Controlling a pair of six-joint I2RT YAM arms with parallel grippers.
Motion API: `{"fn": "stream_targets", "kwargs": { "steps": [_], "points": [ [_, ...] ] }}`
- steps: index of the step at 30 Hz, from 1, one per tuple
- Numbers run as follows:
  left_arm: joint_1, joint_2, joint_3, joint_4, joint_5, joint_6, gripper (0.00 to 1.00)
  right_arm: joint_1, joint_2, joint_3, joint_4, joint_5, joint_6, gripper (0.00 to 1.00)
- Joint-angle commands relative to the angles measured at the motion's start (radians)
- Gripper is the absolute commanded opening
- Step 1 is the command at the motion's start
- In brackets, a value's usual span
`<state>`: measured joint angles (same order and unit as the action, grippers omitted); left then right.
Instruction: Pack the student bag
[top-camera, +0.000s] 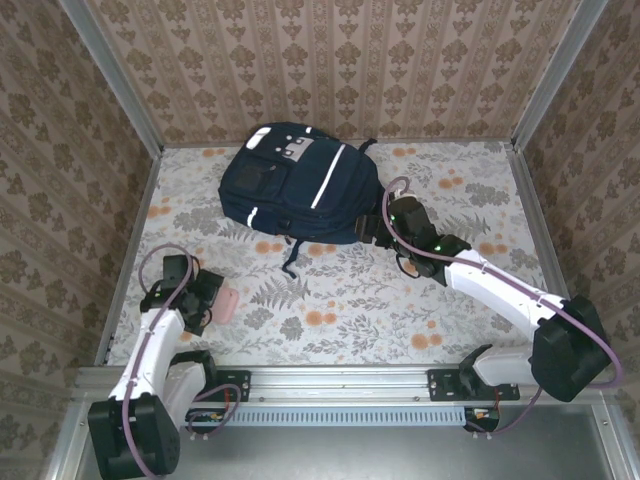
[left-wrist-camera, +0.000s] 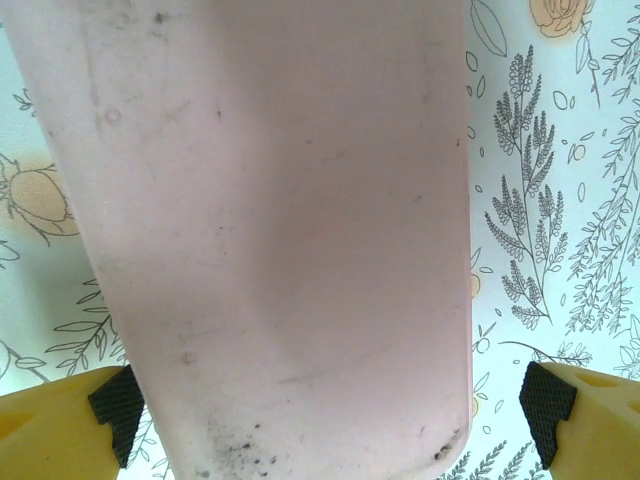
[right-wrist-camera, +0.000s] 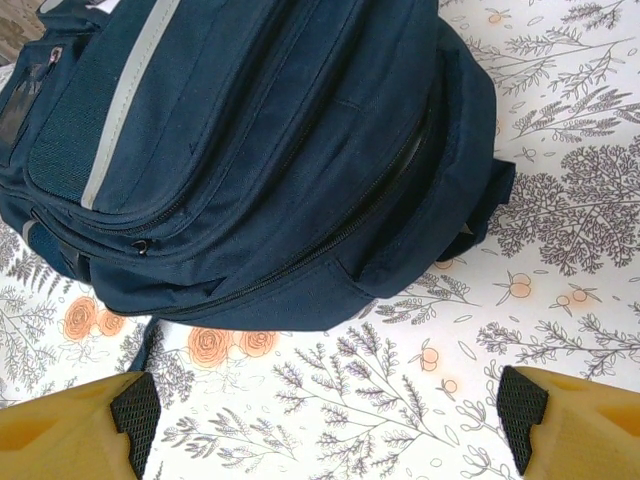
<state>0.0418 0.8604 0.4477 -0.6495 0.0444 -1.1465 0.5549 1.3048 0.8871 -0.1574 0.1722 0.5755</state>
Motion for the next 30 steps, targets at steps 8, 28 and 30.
{"fn": "stream_targets", "kwargs": {
  "steps": [8,28,30],
  "points": [
    [0.023,0.316,0.069,0.051,0.04,0.04,1.0,0.0,0.017,0.024,0.001,-0.025,0.005,0.9],
    [-0.007,0.262,0.187,-0.06,-0.012,-0.086,1.0,0.0,0.001,0.003,0.003,-0.039,0.042,0.9],
    [-0.002,0.272,0.228,-0.084,-0.008,-0.113,1.0,0.0,0.009,0.004,0.008,-0.04,0.047,0.9]
  ]
}}
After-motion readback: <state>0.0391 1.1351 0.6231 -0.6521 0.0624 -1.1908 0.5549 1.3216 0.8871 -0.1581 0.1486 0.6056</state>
